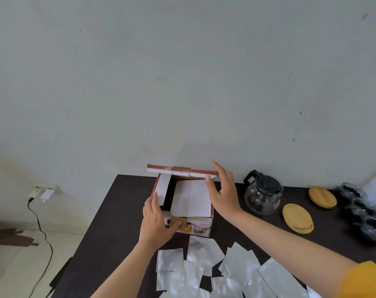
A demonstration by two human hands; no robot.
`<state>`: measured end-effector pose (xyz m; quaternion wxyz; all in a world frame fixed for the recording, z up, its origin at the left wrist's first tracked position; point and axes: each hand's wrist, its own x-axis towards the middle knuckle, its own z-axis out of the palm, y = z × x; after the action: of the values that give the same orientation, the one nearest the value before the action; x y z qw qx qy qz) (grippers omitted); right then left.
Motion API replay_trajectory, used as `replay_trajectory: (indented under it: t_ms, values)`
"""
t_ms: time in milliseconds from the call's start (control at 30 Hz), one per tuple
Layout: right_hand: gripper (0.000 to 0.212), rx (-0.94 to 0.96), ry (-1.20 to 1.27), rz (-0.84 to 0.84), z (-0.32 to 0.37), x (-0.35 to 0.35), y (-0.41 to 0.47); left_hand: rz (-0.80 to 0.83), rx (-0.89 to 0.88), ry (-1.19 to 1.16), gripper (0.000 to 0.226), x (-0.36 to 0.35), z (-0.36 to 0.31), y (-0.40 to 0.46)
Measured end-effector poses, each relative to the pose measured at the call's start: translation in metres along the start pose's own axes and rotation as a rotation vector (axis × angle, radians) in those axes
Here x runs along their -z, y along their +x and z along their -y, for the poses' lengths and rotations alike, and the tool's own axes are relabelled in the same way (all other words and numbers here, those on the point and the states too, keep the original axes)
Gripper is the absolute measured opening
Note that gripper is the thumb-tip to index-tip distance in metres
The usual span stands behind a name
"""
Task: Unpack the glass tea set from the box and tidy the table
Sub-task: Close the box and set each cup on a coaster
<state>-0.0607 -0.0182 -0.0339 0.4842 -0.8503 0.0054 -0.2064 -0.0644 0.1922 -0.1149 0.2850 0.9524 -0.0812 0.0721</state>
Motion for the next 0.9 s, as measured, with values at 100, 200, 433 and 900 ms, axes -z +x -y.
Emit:
replay_trajectory:
  t_ms: [100,200,433,900]
  values:
    - [0.041,0.039,-0.069,0.023,-0.017,-0.006,-0.022,-0.065,0.094,-0.132,0.123,0.006,0.000,-0.001]
    - [0.041,0.027,-0.097,0.082,-0.030,-0.011,-0.038,-0.088,0.139,-0.179,0.112,0.009,0.005,-0.003]
    - [0.034,0.009,-0.135,0.172,-0.038,-0.016,-0.048,-0.094,0.299,-0.376,0.115,0.016,0.002,-0.005]
    - [0.036,-0.081,-0.228,0.218,-0.048,-0.018,-0.050,-0.082,0.231,-0.190,0.048,0.026,0.013,0.005]
